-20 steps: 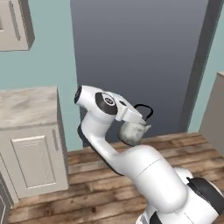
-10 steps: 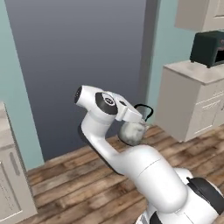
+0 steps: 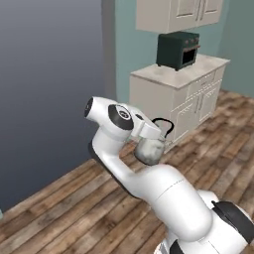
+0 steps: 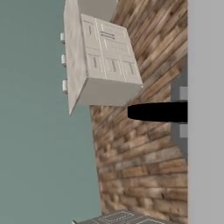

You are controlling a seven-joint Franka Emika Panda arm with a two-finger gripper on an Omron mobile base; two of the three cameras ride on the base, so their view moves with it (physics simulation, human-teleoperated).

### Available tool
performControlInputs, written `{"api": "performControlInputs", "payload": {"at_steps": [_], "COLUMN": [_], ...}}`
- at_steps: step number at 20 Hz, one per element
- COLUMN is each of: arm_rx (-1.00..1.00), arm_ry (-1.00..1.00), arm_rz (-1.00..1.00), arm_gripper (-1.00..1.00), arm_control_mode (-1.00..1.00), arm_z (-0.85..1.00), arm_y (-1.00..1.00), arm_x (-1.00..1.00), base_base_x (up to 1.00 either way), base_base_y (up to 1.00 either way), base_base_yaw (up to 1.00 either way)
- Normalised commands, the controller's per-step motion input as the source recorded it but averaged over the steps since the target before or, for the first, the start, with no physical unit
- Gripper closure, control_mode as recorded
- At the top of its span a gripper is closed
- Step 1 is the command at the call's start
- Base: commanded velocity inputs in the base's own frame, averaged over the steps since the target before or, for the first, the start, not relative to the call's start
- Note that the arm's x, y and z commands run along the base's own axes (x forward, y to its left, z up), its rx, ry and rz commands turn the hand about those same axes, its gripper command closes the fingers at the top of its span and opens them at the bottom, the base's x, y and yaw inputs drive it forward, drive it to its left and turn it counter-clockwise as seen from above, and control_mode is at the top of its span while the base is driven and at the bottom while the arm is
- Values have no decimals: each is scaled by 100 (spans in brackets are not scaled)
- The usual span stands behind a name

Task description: The kettle is done boiling. Turn off the stove, then wait for 300 timesteps before moving the kettle to the dining table.

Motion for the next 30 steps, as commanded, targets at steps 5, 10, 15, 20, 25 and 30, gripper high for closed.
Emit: {"api": "performControlInputs", "payload": {"at_steps": [5, 10, 15, 20, 25, 30], "arm_rx": [0, 0, 0, 0, 0, 0], "arm_ry": [0, 0, 0, 0, 0, 0], "arm_rz": [0, 0, 0, 0, 0, 0], "arm_gripper": [100, 100, 100, 100, 100, 100], "arm_control_mode": [100, 100, 100, 100, 100, 100], "arm_z": [0, 0, 0, 0, 0, 0], "arm_y": [0, 0, 0, 0, 0, 0], "arm_x": [0, 0, 0, 0, 0, 0], "base_base_x": [-3, -1, -1, 0, 0, 9], "base_base_y": [7, 3, 2, 1, 0, -1], "base_base_yaw": [-49, -47, -48, -47, -46, -36]}}
